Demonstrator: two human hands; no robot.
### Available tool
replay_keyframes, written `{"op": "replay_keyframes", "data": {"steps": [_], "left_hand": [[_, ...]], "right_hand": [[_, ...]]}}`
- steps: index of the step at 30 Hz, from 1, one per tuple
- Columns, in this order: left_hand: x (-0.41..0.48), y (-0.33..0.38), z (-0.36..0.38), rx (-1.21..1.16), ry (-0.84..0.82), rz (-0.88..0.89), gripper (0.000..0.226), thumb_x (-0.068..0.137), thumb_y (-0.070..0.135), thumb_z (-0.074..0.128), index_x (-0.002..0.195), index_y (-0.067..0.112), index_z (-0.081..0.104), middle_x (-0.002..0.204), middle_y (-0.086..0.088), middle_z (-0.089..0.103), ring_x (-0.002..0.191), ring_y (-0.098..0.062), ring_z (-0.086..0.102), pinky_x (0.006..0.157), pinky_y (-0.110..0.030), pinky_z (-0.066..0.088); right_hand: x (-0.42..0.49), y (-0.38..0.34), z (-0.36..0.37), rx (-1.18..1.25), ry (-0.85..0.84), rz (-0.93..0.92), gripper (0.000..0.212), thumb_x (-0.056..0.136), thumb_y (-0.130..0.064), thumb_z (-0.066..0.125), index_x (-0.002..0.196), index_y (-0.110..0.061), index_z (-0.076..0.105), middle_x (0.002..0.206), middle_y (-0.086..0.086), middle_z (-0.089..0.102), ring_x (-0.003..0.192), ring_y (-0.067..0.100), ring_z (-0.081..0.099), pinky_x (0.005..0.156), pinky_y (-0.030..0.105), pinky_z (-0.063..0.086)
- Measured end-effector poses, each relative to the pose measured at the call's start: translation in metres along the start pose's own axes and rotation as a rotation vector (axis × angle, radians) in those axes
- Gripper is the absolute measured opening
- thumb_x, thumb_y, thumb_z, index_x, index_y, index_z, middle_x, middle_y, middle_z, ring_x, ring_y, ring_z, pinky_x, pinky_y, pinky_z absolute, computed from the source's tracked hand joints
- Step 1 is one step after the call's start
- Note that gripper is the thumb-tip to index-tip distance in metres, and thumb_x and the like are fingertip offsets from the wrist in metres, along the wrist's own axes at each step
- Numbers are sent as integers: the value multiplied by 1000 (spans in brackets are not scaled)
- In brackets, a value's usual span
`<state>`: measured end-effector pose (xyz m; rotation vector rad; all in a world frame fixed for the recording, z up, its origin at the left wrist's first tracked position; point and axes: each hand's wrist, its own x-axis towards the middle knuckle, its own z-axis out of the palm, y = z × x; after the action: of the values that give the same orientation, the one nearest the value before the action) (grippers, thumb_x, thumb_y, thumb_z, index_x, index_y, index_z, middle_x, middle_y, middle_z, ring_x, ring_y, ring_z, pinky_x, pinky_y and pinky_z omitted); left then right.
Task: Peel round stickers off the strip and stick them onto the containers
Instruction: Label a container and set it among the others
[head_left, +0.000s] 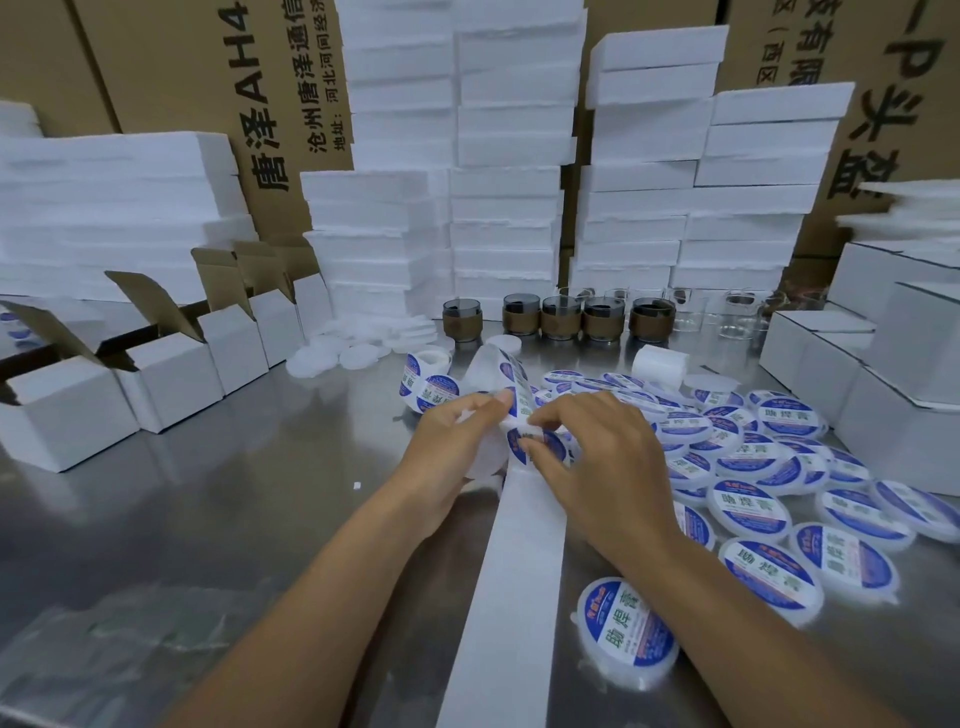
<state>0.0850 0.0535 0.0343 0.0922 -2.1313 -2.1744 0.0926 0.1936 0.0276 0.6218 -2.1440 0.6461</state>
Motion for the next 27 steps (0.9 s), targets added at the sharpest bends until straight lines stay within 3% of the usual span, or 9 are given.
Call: {"op": "replay_keyframes", "data": {"steps": [2, 6, 8, 11, 15, 18, 21, 27], "left_hand": [[2, -1, -1, -19, 23, 16, 22, 87, 38, 62, 72, 22, 67, 95, -10, 65, 90, -26, 56, 79, -36, 46], [5, -3, -2, -29, 109, 30, 22, 86, 35, 65, 84, 14, 67, 109, -11, 67, 103, -28, 61, 97, -45, 48], [7, -5, -2, -35, 160, 50, 18, 85, 31, 67, 80, 14, 67, 101, -10, 70, 94, -26, 64, 89, -41, 51], [11, -8, -3, -20, 223, 77, 12, 86, 26, 67, 77, 18, 68, 86, -5, 72, 71, -15, 68, 65, -26, 57], [19, -13, -5, 7, 289, 97, 18, 84, 25, 69, 66, 22, 66, 71, -1, 68, 62, -10, 63, 52, -17, 51], [21, -17, -6, 4, 302, 117, 25, 82, 24, 72, 58, 23, 64, 57, 8, 62, 47, -3, 54, 44, -13, 44], [23, -19, -8, 66, 334, 136, 18, 77, 27, 76, 64, 24, 65, 80, 8, 68, 66, -8, 60, 53, -17, 48], [21, -11, -11, 44, 430, 240, 18, 74, 26, 79, 77, 22, 61, 84, 7, 65, 81, -12, 63, 72, -27, 50]], "right_hand": [[-1, 0, 0, 15, -21, -24, 17, 69, -13, 79, 82, -12, 69, 76, 2, 70, 72, 21, 63, 73, 28, 42], [-1, 0, -2, 40, -92, -10, 9, 77, -15, 70, 86, -15, 69, 82, -1, 69, 78, 17, 62, 78, 30, 43], [-1, 0, -3, 45, -106, 5, 8, 78, -15, 67, 86, -16, 68, 85, -2, 66, 82, 16, 58, 76, 31, 43], [1, -1, -3, 83, -87, 48, 6, 77, -14, 65, 82, -17, 67, 83, -3, 61, 82, 13, 54, 75, 27, 39], [3, -3, -5, 384, -50, 331, 12, 78, -12, 60, 71, -22, 62, 74, -13, 61, 77, 5, 54, 73, 21, 43], [8, -3, -9, 649, 86, 541, 18, 81, -7, 59, 68, -20, 63, 64, -11, 60, 62, 1, 52, 59, 8, 40], [13, -2, -12, 859, 148, 734, 22, 84, -8, 57, 67, -20, 62, 59, -12, 60, 57, 1, 53, 53, 7, 41], [19, -2, -15, 1204, 86, 1006, 16, 84, -10, 58, 72, -18, 64, 57, -7, 63, 57, 7, 57, 59, 23, 43]]}}
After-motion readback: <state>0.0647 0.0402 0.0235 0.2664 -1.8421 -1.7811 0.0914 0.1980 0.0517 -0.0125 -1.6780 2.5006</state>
